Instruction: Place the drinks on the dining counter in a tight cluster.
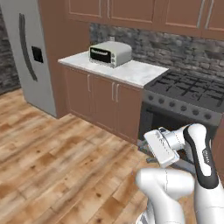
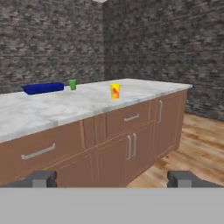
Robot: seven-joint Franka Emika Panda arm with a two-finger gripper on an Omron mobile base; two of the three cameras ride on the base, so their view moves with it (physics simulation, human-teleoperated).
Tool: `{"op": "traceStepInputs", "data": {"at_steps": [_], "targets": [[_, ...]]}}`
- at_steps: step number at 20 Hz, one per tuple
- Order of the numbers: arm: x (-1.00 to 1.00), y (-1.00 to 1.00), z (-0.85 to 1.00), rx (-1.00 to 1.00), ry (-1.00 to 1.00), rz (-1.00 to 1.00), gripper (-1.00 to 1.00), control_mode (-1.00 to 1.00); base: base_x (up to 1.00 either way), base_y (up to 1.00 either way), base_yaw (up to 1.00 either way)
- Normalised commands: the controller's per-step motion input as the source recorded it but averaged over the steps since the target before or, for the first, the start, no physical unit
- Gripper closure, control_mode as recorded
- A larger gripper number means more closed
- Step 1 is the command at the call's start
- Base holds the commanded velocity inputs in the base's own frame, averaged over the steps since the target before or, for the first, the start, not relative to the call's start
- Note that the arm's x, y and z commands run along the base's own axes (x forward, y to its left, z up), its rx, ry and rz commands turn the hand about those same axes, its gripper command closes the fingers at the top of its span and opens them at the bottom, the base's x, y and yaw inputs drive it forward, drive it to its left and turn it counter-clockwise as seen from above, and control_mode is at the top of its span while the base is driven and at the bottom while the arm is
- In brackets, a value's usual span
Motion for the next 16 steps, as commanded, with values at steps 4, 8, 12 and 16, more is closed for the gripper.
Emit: {"op": "traceStepInputs", "data": {"at_steps": [4,8,12,16], "targets": [[0.0,0.0,0.0,0.0,0.0,0.0,-1.0,1.0,0.0,0.01,-1.0],[0.0,0.0,0.0,0.0,0.0,0.0,-1.0,1.0,0.0,0.01,-1.0],[0.0,0.0,0.0,0.0,0.0,0.0,-1.0,1.0,0.03,0.03,-0.97],[0.0,0.0,0.0,0.0,0.0,0.0,-1.0,1.0,0.59,0.25,-0.44]]}}
